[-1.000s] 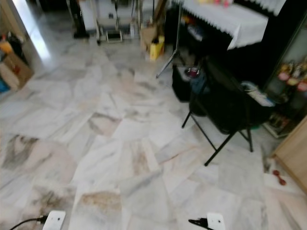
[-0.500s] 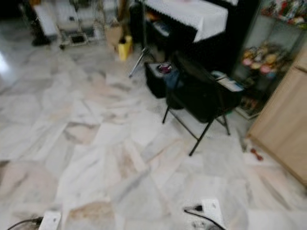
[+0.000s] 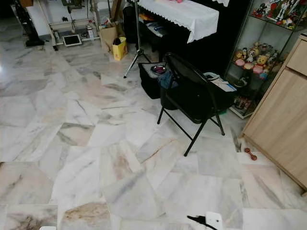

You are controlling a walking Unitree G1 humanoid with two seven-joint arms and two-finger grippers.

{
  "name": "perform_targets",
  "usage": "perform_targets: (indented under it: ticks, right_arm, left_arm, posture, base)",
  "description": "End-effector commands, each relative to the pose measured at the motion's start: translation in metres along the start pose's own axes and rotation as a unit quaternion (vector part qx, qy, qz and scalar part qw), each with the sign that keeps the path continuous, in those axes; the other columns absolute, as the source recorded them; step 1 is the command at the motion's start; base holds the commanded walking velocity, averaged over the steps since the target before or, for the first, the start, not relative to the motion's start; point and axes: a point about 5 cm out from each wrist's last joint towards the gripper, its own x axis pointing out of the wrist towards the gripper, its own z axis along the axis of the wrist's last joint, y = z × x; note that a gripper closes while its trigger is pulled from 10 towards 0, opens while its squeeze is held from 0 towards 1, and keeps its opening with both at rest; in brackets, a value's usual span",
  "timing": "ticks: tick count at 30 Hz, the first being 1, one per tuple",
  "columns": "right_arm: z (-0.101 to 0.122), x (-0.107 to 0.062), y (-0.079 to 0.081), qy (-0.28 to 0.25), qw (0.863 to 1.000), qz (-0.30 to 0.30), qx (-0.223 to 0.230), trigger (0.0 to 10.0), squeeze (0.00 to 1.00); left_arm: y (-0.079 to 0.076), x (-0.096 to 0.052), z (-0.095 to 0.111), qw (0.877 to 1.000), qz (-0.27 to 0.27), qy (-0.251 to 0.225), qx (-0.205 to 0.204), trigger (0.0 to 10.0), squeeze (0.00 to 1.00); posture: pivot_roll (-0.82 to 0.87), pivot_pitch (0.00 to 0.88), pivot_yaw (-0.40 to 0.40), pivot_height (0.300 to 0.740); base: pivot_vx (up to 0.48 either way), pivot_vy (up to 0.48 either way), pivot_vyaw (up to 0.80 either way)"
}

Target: Hang keys on a hook

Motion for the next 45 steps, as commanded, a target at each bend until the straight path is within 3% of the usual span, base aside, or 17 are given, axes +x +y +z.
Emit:
perform_targets:
  ticks: [1, 2, 5, 10, 20, 22, 31, 40, 45]
  right_arm:
    - [0.006, 0.000, 0.000, -0.014, 1.000, 0.001, 0.009, 10.0, 1.00]
    - [0.007, 0.000, -0.003, -0.016, 1.000, -0.004, 0.012, 10.0, 1.00]
    - [0.007, -0.001, -0.005, -0.015, 1.000, -0.011, 0.017, 10.0, 1.00]
    - [0.001, -0.002, -0.009, -0.004, 1.000, -0.004, 0.006, 10.0, 1.00]
    - [-0.004, -0.003, -0.016, -0.002, 1.000, -0.010, 0.005, 10.0, 1.00]
    - [-0.003, -0.003, -0.013, -0.003, 1.000, -0.006, 0.005, 10.0, 0.00]
    - [-0.006, -0.001, -0.004, 0.011, 1.000, 0.003, -0.027, 10.0, 0.00]
    - [-0.013, -0.002, -0.004, 0.011, 1.000, -0.006, 0.001, 10.0, 0.00]
    - [-0.021, -0.002, 0.001, 0.016, 1.000, -0.006, 0.018, 10.0, 0.00]
  left_arm:
    - [-0.009, 0.001, 0.003, 1.000, -0.008, -0.002, -0.011, 10.0, 0.00]
    - [-0.018, 0.002, 0.004, 1.000, -0.016, -0.003, -0.005, 10.0, 0.00]
    - [-0.021, 0.003, 0.004, 1.000, -0.020, -0.004, -0.003, 10.0, 0.00]
    - [-0.018, 0.003, 0.011, 1.000, -0.018, -0.011, 0.018, 10.0, 0.00]
    - [-0.022, 0.003, 0.005, 1.000, -0.012, -0.002, 0.009, 10.0, 0.00]
    - [-0.022, 0.003, 0.006, 1.000, -0.011, -0.002, 0.008, 10.0, 0.00]
    - [-0.023, 0.003, 0.006, 1.000, -0.010, -0.003, 0.003, 10.0, 0.00]
    - [-0.023, 0.002, -0.006, 0.999, -0.012, 0.005, 0.029, 10.0, 0.00]
    - [-0.012, 0.000, -0.011, 0.998, -0.005, 0.010, 0.054, 10.0, 0.00]
  posture:
    - [-0.01, 0.000, -0.035, 0.740]
    - [-0.01, 0.000, -0.029, 0.740]
    - [-0.01, 0.000, -0.025, 0.740]
    - [0.01, 0.000, -0.040, 0.740]
    - [0.05, 0.000, -0.050, 0.740]
    - [0.05, 0.000, -0.049, 0.740]
    - [0.07, 0.000, -0.076, 0.740]
    - [0.04, 0.000, -0.038, 0.740]
    - [-0.02, 0.000, 0.004, 0.740]
  base:
    - [0.000, 0.000, 0.00]
    - [0.000, 0.000, 0.00]
    - [0.000, 0.000, 0.00]
    - [0.000, 0.000, 0.00]
    - [0.000, 0.000, 0.00]
    - [0.000, 0.000, 0.00]
    - [0.000, 0.000, 0.00]
    - [0.000, 0.000, 0.00]
    - [0.000, 0.000, 0.00]
